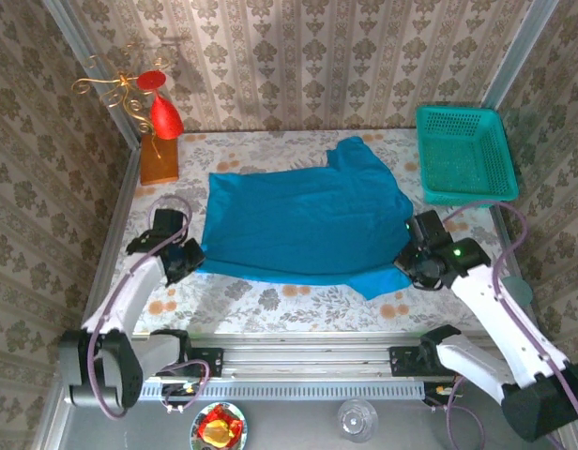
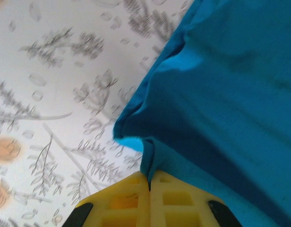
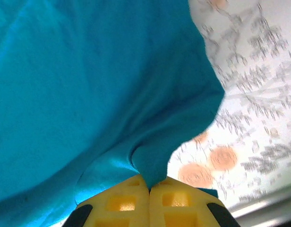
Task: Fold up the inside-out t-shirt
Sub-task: Fold the T-shirt at the center of the table.
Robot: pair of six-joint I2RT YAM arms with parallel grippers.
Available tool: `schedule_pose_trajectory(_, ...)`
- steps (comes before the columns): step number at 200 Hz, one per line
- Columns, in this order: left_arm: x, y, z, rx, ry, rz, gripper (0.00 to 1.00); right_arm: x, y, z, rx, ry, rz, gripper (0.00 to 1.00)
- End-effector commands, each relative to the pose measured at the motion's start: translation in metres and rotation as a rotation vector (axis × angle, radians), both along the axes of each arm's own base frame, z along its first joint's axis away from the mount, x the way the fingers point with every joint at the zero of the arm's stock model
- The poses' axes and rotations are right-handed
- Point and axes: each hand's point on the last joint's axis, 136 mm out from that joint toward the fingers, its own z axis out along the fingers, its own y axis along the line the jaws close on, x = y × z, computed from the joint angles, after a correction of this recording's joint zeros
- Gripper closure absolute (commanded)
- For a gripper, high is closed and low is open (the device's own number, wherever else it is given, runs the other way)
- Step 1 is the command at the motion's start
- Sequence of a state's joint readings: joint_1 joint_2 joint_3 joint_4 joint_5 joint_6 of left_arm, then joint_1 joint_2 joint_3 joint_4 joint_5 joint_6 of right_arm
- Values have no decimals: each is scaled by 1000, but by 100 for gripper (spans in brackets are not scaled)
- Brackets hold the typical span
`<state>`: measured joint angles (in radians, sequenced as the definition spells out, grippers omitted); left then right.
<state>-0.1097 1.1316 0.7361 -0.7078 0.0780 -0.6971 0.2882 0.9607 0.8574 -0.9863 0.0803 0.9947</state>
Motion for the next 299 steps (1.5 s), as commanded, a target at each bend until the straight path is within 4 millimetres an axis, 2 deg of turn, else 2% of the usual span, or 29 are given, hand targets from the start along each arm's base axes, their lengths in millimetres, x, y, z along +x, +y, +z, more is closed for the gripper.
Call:
schedule_pose_trajectory(1, 31, -6, 11, 6, -40, -96, 100, 33, -8, 11, -86, -63, 68, 100)
schedule_pose_trajectory(55, 74, -9, -4, 15, 2, -169, 100, 83, -11, 8, -78, -80, 112, 100)
schedule_pose_trajectory(105, 90, -11, -26, 18, 78, -202, 100, 116, -7, 0, -83, -53, 186, 100)
schedule_pose_trajectory(163, 96, -3, -30, 64, 87, -202, 100, 135, -3, -30, -99, 33, 267, 100)
schedule_pose_trajectory(185, 98, -3, -29, 78, 81, -208, 99, 142, 3, -34, -79, 33, 301, 100)
schedule_pose_trajectory(243, 100, -5, -31, 81, 73, -208, 99, 162, 2, -43, -100, 49, 348, 100)
schedule_pose_trajectory(299, 100, -1, -29, 96, 68, -189, 100, 173, -6, -55, -94, 58, 338, 100)
